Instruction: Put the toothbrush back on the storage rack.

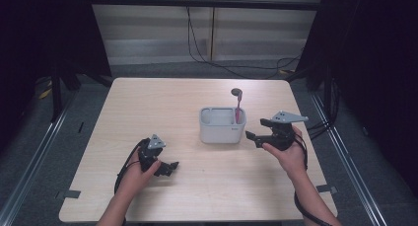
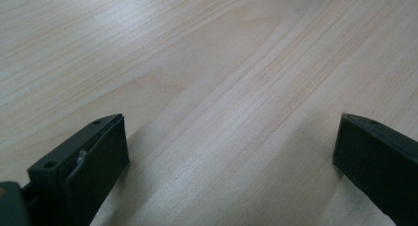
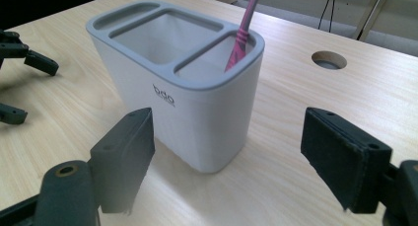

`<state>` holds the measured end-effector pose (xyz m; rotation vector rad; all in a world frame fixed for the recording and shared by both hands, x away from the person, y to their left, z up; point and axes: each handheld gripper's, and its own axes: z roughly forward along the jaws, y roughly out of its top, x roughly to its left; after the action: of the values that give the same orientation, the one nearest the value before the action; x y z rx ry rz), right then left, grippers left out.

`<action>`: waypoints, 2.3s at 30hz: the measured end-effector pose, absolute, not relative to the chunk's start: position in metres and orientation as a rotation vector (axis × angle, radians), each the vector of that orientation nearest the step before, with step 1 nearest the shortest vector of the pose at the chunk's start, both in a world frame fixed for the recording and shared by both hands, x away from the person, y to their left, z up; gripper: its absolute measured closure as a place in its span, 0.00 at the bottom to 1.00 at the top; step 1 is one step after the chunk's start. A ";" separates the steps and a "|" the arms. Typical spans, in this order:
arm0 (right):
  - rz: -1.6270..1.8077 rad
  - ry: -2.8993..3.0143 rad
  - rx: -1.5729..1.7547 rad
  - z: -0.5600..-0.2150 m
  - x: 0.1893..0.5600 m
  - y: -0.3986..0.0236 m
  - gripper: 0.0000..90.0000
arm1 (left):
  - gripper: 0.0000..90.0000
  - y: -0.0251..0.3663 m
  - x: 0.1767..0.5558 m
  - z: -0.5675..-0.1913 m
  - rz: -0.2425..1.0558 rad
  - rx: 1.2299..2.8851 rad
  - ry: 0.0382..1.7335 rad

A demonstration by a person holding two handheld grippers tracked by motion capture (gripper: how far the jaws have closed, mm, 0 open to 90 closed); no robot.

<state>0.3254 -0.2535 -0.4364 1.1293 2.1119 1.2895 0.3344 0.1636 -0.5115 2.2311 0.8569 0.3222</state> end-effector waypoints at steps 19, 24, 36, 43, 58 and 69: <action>1.262 2.152 1.146 -0.462 0.312 -0.267 0.23 | 0.00 0.164 0.335 -0.511 0.326 2.234 0.854; 1.251 2.170 1.151 -0.468 0.310 -0.268 0.23 | 0.00 0.164 0.335 -0.511 0.326 2.233 0.854; 1.230 2.196 1.159 -0.480 0.307 -0.271 0.22 | 0.00 0.164 0.335 -0.511 0.326 2.233 0.854; 1.212 2.208 1.173 -0.486 0.305 -0.276 0.22 | 0.00 0.164 0.335 -0.511 0.326 2.233 0.854; 1.172 2.240 1.191 -0.497 0.301 -0.287 0.22 | 0.00 0.164 0.335 -0.511 0.326 2.234 0.854; 1.147 2.254 1.209 -0.502 0.300 -0.293 0.22 | 0.00 0.164 0.334 -0.511 0.327 2.233 0.853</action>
<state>0.3001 -0.2932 -0.5024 1.2089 2.2538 1.1474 0.3343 0.1638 -0.5114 2.2325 0.8533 0.3270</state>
